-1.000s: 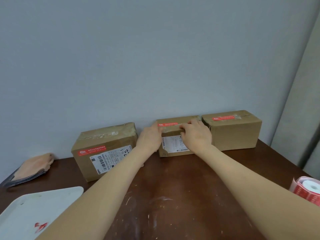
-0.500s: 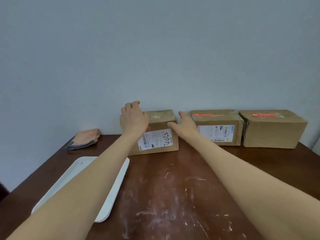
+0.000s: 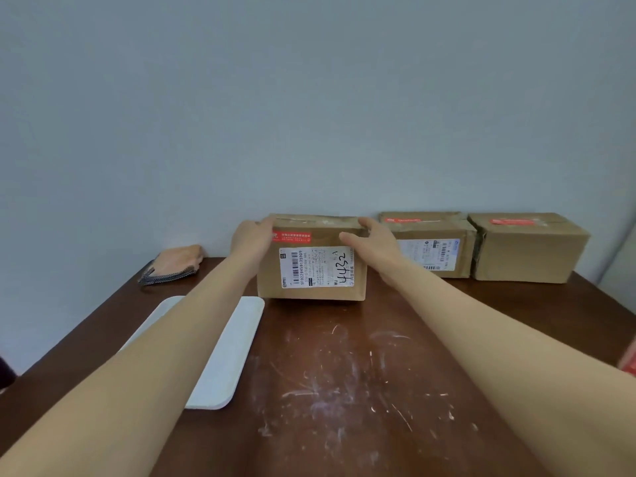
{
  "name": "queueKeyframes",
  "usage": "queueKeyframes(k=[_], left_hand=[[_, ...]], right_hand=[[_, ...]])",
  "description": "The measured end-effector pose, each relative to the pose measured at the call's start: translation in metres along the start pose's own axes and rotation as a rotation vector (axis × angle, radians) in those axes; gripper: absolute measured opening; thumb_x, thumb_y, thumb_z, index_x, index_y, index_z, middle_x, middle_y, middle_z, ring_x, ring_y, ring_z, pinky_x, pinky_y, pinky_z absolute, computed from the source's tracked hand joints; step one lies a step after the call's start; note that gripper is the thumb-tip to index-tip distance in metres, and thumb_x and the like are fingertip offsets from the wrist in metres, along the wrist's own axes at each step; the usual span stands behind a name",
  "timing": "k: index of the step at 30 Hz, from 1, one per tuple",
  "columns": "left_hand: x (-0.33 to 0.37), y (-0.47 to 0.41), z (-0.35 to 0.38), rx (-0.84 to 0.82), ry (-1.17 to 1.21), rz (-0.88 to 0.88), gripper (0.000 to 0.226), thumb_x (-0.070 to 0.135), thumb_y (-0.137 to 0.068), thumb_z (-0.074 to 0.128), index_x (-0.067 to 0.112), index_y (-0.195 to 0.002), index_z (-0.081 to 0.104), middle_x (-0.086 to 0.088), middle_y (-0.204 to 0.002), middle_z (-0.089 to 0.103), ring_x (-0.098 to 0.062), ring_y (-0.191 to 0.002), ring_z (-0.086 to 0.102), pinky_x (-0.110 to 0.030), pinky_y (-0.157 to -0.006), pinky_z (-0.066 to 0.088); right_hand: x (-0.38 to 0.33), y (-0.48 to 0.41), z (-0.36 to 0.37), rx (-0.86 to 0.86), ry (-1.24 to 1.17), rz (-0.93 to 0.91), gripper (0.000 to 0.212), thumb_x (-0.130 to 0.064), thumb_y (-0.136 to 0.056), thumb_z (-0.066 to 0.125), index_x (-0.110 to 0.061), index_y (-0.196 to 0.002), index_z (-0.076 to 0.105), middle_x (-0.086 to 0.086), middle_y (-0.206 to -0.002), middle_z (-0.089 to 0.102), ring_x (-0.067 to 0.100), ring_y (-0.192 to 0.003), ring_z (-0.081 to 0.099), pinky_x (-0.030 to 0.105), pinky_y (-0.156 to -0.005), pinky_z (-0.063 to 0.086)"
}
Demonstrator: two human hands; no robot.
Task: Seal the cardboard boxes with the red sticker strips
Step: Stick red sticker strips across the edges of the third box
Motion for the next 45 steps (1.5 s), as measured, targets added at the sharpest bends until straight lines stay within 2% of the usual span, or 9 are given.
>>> queueKeyframes(k=[6, 10, 16, 20, 28, 31, 33, 39, 45], left_hand=[[0.026, 0.043, 0.016, -0.101, 0.109, 0.057, 0.030, 0.040, -0.090, 0.052, 0.015, -0.072, 0.050, -0.005, -0.079, 0.061, -0.024, -0.077, 0.059, -0.035, -0.073, 0.046], [0.041, 0.091, 0.045, -0.201, 0.080, 0.113, 0.031, 0.042, -0.091, 0.049, 0.013, -0.098, 0.056, -0.004, -0.096, 0.065, -0.022, -0.088, 0.061, -0.035, -0.075, 0.047], [0.051, 0.150, 0.087, -0.336, 0.015, 0.270, 0.048, 0.040, -0.089, 0.056, 0.018, -0.131, 0.051, 0.000, -0.123, 0.059, -0.020, -0.111, 0.057, -0.046, -0.096, 0.047], [0.055, 0.165, 0.106, -0.349, -0.051, 0.345, 0.033, 0.042, -0.084, 0.058, 0.026, -0.112, 0.064, 0.008, -0.107, 0.067, -0.017, -0.101, 0.064, -0.047, -0.088, 0.052], [0.055, 0.163, 0.116, -0.363, -0.062, 0.360, 0.026, 0.033, -0.091, 0.058, 0.025, -0.114, 0.064, 0.002, -0.115, 0.067, -0.018, -0.103, 0.062, -0.046, -0.087, 0.053], [0.054, 0.160, 0.117, -0.376, -0.057, 0.377, 0.022, 0.029, -0.093, 0.054, 0.028, -0.112, 0.065, 0.003, -0.112, 0.067, -0.018, -0.101, 0.062, -0.046, -0.086, 0.053], [0.055, 0.161, 0.119, -0.377, -0.070, 0.392, 0.023, 0.029, -0.094, 0.052, 0.028, -0.113, 0.064, 0.005, -0.111, 0.067, -0.017, -0.101, 0.062, -0.046, -0.086, 0.053], [0.054, 0.164, 0.115, -0.240, -0.146, 0.533, 0.035, 0.024, -0.094, 0.055, 0.025, -0.129, 0.056, 0.009, -0.112, 0.060, -0.009, -0.098, 0.059, -0.028, -0.086, 0.047], [0.058, 0.170, 0.116, -0.131, -0.131, 0.692, 0.028, 0.020, -0.089, 0.062, 0.022, -0.116, 0.066, 0.006, -0.109, 0.059, -0.013, -0.094, 0.062, -0.025, -0.085, 0.049]], right_hand=[[-0.002, 0.045, -0.066, 0.141, 0.052, -0.044, 0.047, -0.041, -0.084, 0.068, -0.019, -0.124, 0.057, -0.002, -0.127, 0.057, 0.016, -0.115, 0.052, 0.028, -0.086, 0.042], [0.016, 0.078, -0.120, 0.220, 0.122, -0.002, 0.044, -0.047, -0.078, 0.071, -0.023, -0.113, 0.061, -0.004, -0.116, 0.062, 0.017, -0.106, 0.057, 0.037, -0.088, 0.050], [0.038, 0.117, -0.188, 0.301, 0.271, 0.054, 0.042, -0.057, -0.076, 0.068, -0.027, -0.105, 0.063, -0.007, -0.106, 0.060, 0.016, -0.104, 0.055, 0.036, -0.086, 0.048], [0.048, 0.127, -0.212, 0.333, 0.333, 0.082, 0.040, -0.058, -0.078, 0.066, -0.026, -0.102, 0.067, -0.006, -0.107, 0.065, 0.014, -0.099, 0.055, 0.037, -0.084, 0.049], [0.054, 0.120, -0.214, 0.320, 0.485, 0.077, 0.035, -0.061, -0.080, 0.060, -0.030, -0.096, 0.066, -0.003, -0.113, 0.062, 0.016, -0.099, 0.058, 0.038, -0.077, 0.052], [0.043, 0.114, -0.203, 0.311, 0.690, -0.020, 0.041, -0.060, -0.081, 0.059, -0.031, -0.109, 0.066, -0.003, -0.127, 0.054, 0.020, -0.117, 0.049, 0.038, -0.083, 0.049], [0.035, 0.111, -0.192, 0.275, 0.762, -0.094, 0.042, -0.057, -0.084, 0.057, -0.032, -0.117, 0.064, -0.004, -0.125, 0.057, 0.018, -0.116, 0.051, 0.035, -0.081, 0.046], [0.039, 0.105, -0.178, 0.249, 0.702, -0.164, 0.028, -0.046, -0.092, 0.053, -0.033, -0.113, 0.066, -0.006, -0.108, 0.068, 0.017, -0.102, 0.058, 0.034, -0.078, 0.049], [0.040, 0.106, -0.180, 0.262, 0.672, -0.189, 0.028, -0.044, -0.092, 0.054, -0.032, -0.114, 0.068, -0.005, -0.107, 0.068, 0.018, -0.102, 0.058, 0.031, -0.076, 0.044]])
Point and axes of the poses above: each hand's wrist, its own y-axis away from the middle knuckle, its own z-axis out of the palm, x = y × z, the point moved 4 cm from there along -y, towards the middle knuckle
